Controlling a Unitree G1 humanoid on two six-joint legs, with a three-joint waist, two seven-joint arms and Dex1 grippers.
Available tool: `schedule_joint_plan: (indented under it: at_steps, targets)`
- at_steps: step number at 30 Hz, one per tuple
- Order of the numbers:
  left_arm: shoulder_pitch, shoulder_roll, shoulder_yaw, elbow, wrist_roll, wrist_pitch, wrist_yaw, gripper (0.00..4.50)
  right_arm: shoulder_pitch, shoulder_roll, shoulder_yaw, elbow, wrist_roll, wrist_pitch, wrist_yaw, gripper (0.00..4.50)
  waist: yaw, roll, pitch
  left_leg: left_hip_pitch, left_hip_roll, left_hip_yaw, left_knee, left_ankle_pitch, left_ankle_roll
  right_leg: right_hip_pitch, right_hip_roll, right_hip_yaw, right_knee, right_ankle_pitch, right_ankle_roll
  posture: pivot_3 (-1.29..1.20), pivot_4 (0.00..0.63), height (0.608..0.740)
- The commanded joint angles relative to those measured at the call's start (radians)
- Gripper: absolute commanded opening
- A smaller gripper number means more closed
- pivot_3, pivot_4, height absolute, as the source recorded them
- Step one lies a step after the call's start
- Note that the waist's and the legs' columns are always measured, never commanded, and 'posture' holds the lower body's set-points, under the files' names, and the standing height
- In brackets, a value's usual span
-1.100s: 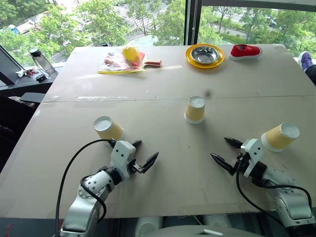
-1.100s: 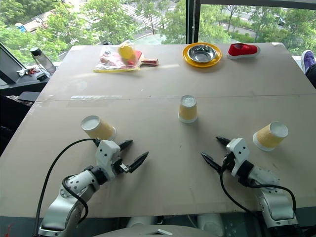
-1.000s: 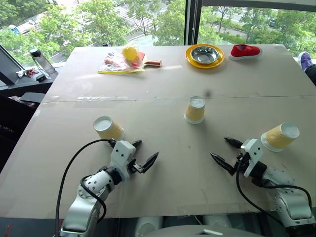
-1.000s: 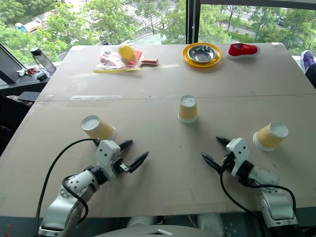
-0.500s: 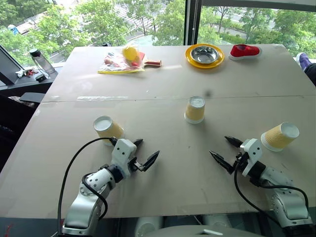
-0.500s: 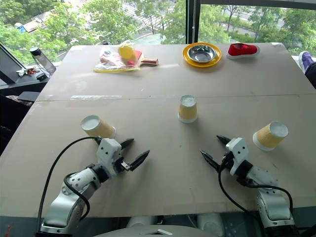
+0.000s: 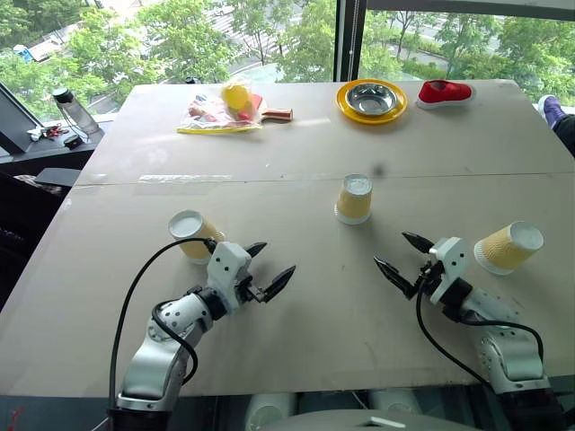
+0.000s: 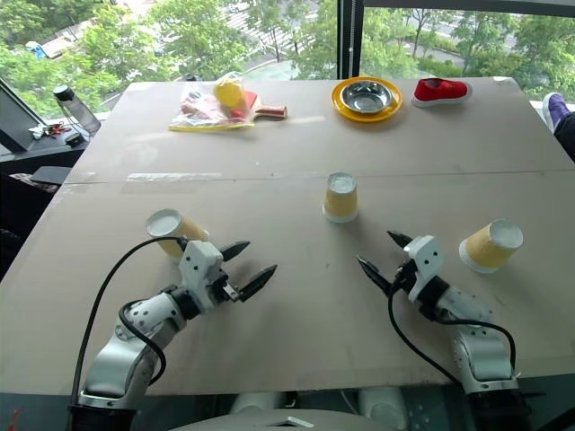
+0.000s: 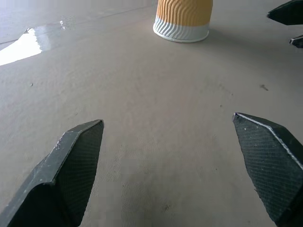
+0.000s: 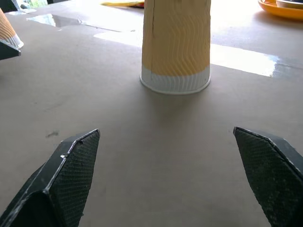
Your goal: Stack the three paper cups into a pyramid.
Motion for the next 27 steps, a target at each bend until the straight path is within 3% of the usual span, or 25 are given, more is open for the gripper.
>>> schedule_joint_plan:
  at_steps: [1,11,18,21,24,25,27]
  targets:
    - [-0.061,0.056,0.054,-0.076,-0.091,0.036,-0.067,4.47,-0.105,0.058,0.004,0.010,0.003,0.008,-0.056,4.50,-0.002,-0.001,0.001,0.000,0.000,0.000,0.000,0.000,0.000,0.000,0.000,0.000,0.000,0.000,0.000,0.00,0.150,0.740]
    - [-0.177,0.256,0.178,-0.189,-0.289,0.193,-0.195,4.47,-0.399,0.211,0.037,0.230,-0.060,-0.033,-0.141,4.50,-0.005,-0.002,0.003,-0.002,0.001,0.000,0.000,0.000,-0.001,-0.004,0.002,0.001,0.002,0.000,0.001,0.00,0.150,0.740]
    - [-0.202,0.311,0.226,-0.222,-0.347,0.258,-0.190,4.47,-0.482,0.251,0.041,0.342,-0.088,-0.063,-0.155,4.50,-0.006,-0.003,0.004,-0.005,0.001,0.002,0.000,0.003,-0.006,-0.008,0.002,0.002,0.004,0.000,0.001,0.00,0.150,0.740]
    - [-0.207,0.309,0.232,-0.226,-0.359,0.269,-0.181,4.50,-0.487,0.255,0.038,0.352,-0.081,-0.082,-0.141,3.63,-0.008,-0.003,0.004,-0.005,0.001,0.002,0.000,0.003,-0.006,-0.009,0.003,0.002,0.004,0.000,0.001,0.00,0.150,0.740]
    - [-0.205,0.310,0.237,-0.226,-0.361,0.276,-0.176,4.50,-0.488,0.254,0.046,0.348,-0.087,-0.083,-0.127,2.30,-0.008,-0.003,0.004,-0.005,0.001,0.002,0.000,0.003,-0.006,-0.009,0.003,0.003,0.004,0.000,0.001,0.00,0.150,0.740]
    - [-0.201,0.312,0.241,-0.226,-0.362,0.278,-0.176,4.50,-0.488,0.254,0.052,0.343,-0.089,-0.079,-0.120,2.05,-0.009,-0.003,0.004,-0.005,0.001,0.002,0.000,0.003,-0.006,-0.009,0.003,0.003,0.004,0.000,0.001,0.00,0.150,0.740]
    - [-0.193,0.315,0.253,-0.223,-0.367,0.282,-0.181,4.50,-0.486,0.260,0.068,0.329,-0.085,-0.054,-0.108,2.05,-0.012,-0.003,0.004,-0.005,0.001,0.002,0.000,0.003,-0.006,-0.009,0.003,0.003,0.005,0.000,0.001,0.00,0.150,0.740]
